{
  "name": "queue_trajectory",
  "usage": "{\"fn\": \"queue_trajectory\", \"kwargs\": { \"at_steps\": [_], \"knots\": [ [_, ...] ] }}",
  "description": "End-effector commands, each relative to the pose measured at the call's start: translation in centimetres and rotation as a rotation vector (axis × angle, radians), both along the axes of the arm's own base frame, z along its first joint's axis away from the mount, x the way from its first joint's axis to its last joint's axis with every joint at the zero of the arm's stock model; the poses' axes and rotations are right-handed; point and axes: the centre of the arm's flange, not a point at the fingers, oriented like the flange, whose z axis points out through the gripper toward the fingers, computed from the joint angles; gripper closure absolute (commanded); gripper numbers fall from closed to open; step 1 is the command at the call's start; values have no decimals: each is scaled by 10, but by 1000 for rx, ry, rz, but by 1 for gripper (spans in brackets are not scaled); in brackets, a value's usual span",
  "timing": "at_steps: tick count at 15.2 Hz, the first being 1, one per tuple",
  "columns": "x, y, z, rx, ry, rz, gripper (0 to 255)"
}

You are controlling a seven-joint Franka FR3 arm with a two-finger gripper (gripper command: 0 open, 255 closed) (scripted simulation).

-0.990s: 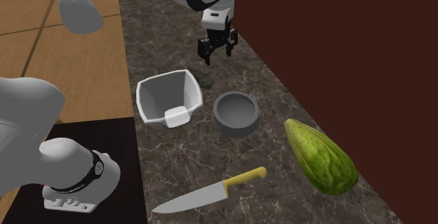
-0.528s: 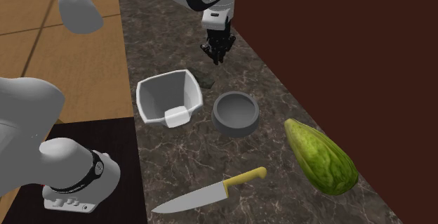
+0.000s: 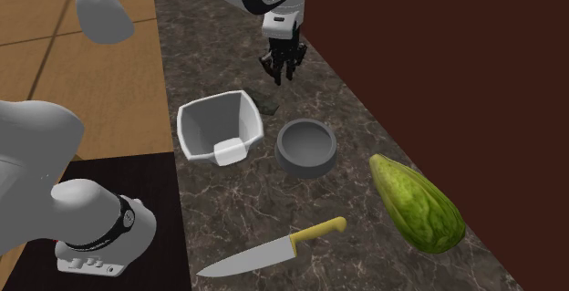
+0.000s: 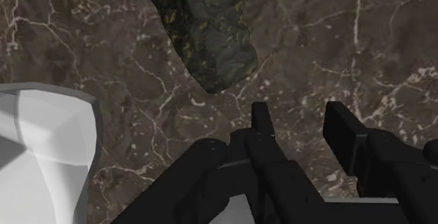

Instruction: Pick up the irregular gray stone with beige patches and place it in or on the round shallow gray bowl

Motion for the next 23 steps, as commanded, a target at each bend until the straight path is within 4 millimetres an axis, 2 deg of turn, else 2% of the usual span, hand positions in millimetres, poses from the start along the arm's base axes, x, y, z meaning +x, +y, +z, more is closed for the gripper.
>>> {"fn": "queue_trajectory", "kwargs": {
  "at_steps": [1, 7, 8, 15, 23],
  "knots": [
    [-6, -1, -11, 6, 9, 45, 0],
    [-42, -9, -76, 40, 65, 314, 0],
    [-42, -9, -76, 41, 65, 316, 0],
    [-46, -8, -116, 41, 65, 316, 0],
    [-46, -8, -116, 41, 65, 315, 0]
  ]
}}
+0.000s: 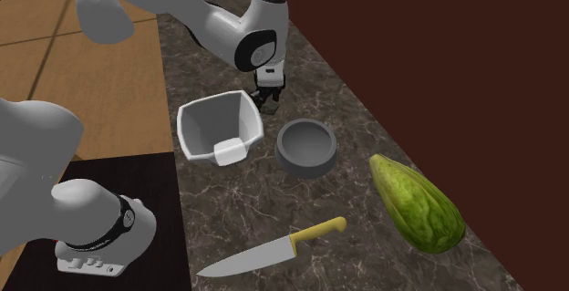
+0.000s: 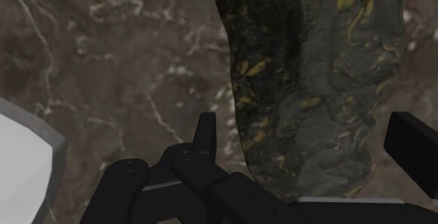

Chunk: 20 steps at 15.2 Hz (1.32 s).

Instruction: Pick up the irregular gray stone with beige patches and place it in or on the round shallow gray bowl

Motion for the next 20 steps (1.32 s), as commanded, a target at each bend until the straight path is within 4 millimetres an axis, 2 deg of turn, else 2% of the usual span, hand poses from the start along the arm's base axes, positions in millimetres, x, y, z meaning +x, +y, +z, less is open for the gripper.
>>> {"fn": "queue_trajectory", "kwargs": {
  "at_steps": [1, 10, 20],
  "knots": [
    [0, 0, 0, 0, 0, 0, 255],
    [0, 0, 0, 0, 0, 0, 255],
    [0, 0, 53, 0, 0, 0, 255]
  ]
}}
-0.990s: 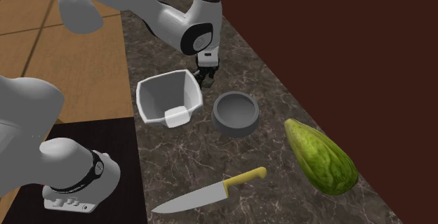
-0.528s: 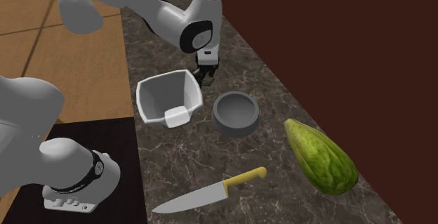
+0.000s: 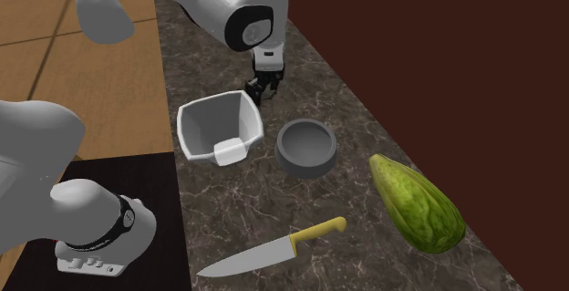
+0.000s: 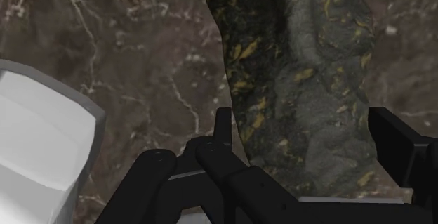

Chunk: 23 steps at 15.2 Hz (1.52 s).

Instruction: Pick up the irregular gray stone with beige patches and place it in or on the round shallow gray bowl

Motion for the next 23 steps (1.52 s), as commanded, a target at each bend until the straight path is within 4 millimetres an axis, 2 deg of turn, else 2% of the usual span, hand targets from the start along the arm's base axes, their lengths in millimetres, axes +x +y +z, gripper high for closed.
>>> {"fn": "queue_trajectory", "kwargs": {
  "at_steps": [1, 13, 23],
  "knots": [
    [0, 0, 11, 0, 0, 0, 255],
    [0, 0, 74, 0, 0, 0, 255],
    [72, -111, 74, 0, 0, 0, 255]
  ]
}}
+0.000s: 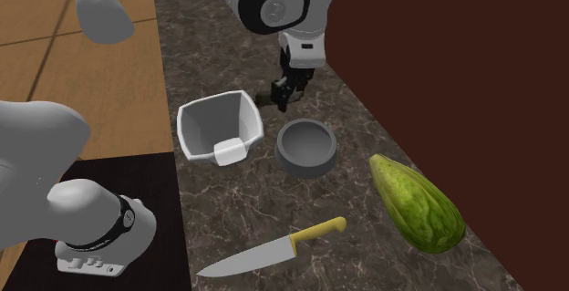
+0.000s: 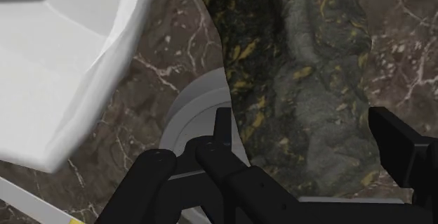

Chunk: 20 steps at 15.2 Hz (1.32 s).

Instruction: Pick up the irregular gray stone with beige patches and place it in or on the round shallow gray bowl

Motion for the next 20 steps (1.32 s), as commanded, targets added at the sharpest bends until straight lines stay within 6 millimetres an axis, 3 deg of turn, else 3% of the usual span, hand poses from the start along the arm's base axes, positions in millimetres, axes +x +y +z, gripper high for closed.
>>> {"fn": "queue_trajectory", "kwargs": {
  "at_steps": [1, 8, 20],
  "knots": [
    [14, -25, 0, 0, 0, 1, 255],
    [61, -98, 0, 0, 0, 1, 255],
    [61, -98, -64, 0, 0, 1, 255]
  ]
}}
